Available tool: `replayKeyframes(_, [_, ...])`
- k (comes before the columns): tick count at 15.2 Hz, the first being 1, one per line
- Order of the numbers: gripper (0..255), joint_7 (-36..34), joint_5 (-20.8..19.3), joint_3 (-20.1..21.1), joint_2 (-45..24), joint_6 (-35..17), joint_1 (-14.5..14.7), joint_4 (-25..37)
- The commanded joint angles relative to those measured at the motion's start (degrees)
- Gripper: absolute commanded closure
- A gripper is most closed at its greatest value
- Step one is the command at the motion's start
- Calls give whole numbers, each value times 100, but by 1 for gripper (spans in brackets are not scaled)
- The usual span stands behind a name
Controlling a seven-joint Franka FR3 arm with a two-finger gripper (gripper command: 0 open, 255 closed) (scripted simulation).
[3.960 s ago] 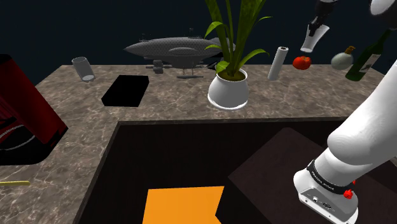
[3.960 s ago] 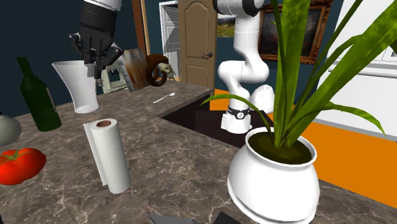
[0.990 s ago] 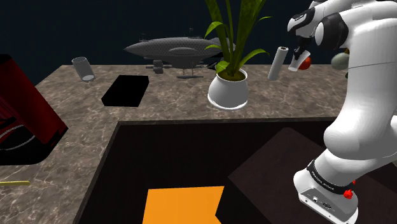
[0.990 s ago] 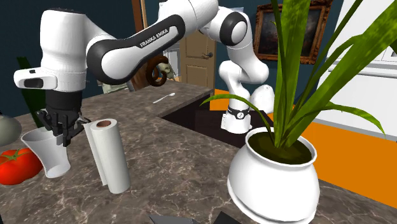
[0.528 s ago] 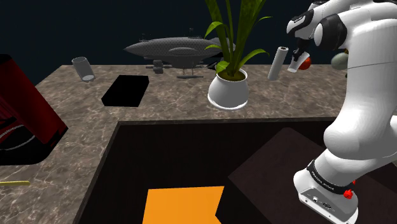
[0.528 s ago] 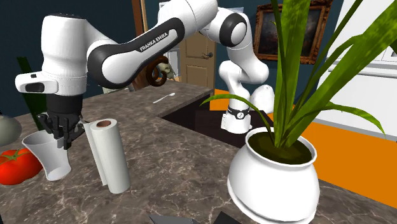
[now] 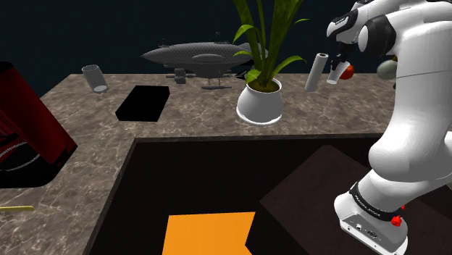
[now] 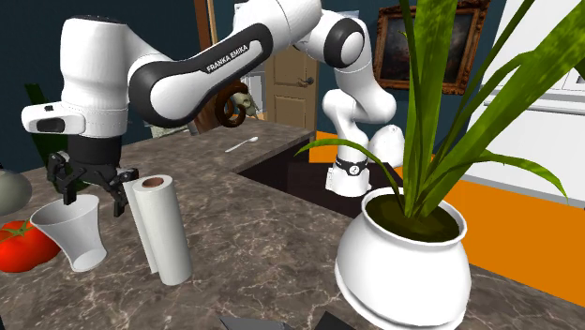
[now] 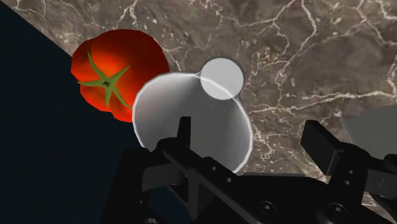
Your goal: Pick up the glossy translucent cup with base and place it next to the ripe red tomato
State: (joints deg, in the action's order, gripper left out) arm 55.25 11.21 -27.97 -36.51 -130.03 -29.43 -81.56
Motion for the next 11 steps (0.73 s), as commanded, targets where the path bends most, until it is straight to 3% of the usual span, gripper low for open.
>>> replayKeyframes(1, [0,-43,-83,-61,215,154,89,-54])
replayKeyframes(3, [0,-92,-177,-124,435,353,180,-69])
replayKeyframes(11, [0,-92,-177,-123,435,352,179,-69])
